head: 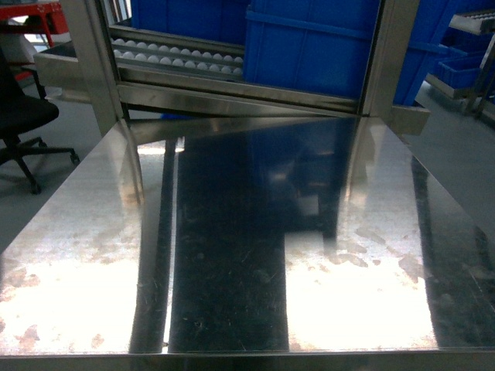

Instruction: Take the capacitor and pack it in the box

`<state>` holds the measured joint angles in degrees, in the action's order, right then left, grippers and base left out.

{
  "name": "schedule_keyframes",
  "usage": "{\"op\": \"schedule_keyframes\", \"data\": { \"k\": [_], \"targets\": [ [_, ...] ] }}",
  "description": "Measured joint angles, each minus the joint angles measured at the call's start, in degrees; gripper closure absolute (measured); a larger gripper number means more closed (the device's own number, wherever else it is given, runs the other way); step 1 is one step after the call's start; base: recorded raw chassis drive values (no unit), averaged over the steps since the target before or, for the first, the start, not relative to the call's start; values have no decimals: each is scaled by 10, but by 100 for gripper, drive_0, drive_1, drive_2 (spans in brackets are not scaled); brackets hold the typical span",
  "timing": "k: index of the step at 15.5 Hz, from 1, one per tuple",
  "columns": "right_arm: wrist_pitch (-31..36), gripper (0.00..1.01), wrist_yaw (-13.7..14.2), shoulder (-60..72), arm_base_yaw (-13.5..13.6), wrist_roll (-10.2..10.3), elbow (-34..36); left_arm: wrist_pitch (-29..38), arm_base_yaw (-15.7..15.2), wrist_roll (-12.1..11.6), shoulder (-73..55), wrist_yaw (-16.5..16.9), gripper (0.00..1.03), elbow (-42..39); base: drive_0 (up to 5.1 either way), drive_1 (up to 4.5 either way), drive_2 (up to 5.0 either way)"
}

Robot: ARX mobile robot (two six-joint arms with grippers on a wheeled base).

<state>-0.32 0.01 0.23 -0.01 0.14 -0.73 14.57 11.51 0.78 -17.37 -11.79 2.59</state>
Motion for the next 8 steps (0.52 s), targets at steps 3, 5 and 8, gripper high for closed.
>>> {"op": "schedule_keyframes", "data": {
  "k": [3, 5, 8],
  "targets": [
    [0, 3, 0, 0, 0, 0, 0, -18, -40, -1, 39, 42, 59, -19, 0, 0, 0],
    [0, 3, 0, 0, 0, 0, 0, -37, -120, -2, 66, 105, 59, -19, 0, 0, 0],
    [0, 3, 0, 0, 0, 0, 0, -157, -113, -3, 156, 119, 59, -18, 0, 0, 0]
  ]
}}
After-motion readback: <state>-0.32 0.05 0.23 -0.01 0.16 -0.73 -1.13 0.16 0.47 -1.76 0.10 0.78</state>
